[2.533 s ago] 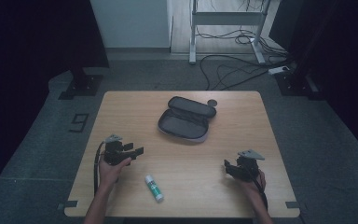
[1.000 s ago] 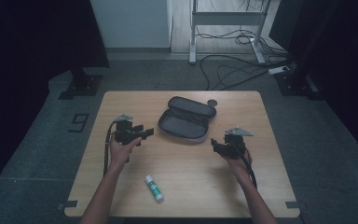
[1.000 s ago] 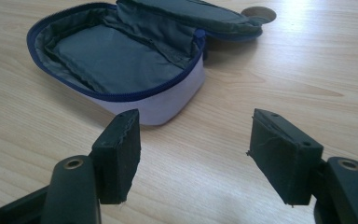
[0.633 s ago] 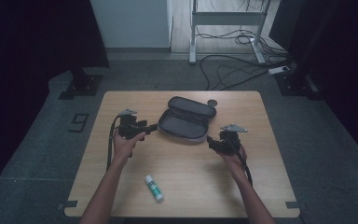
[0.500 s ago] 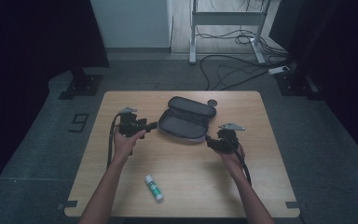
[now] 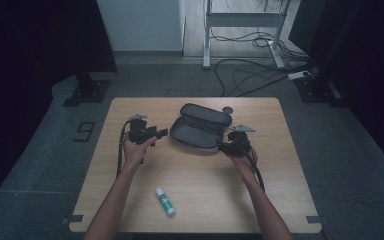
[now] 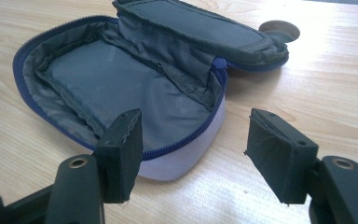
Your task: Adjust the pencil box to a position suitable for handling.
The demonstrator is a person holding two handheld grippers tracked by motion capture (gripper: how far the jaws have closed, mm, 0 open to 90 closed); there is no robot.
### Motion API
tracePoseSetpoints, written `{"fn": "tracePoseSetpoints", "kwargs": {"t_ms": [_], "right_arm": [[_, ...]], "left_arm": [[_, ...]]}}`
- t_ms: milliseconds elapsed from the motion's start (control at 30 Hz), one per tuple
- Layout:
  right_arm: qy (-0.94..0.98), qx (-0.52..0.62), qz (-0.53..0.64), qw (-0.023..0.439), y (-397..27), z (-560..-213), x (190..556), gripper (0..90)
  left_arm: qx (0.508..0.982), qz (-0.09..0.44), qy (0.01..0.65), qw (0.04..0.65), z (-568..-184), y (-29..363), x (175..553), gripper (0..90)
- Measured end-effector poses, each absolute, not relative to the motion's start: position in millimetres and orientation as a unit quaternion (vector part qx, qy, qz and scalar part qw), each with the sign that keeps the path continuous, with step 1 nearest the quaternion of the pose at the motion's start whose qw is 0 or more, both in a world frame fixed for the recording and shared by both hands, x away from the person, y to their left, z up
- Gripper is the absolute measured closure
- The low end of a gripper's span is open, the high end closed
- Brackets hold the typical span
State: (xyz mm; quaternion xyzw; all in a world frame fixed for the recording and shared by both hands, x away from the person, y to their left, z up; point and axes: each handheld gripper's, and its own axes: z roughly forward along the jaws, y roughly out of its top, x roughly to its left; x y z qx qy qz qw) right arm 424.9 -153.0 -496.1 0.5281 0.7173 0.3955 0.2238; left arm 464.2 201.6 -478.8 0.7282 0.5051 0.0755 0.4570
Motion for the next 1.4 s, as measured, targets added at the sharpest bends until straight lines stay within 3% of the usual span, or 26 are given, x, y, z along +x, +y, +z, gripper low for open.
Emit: {"fn": "tracePoseSetpoints", "kwargs": {"t_ms": [400, 1400], "right_arm": [[0.724, 0.525, 0.381, 0.236, -147, -502, 435, 36.2], [0.738, 0.522, 0.359, 0.23, -139, -509, 464, 35.0]], "left_arm": [[0.713, 0.046, 0.528, 0.459, -497, 199, 477, 35.8], [0.71, 0.051, 0.554, 0.431, -517, 195, 489, 37.1]]}}
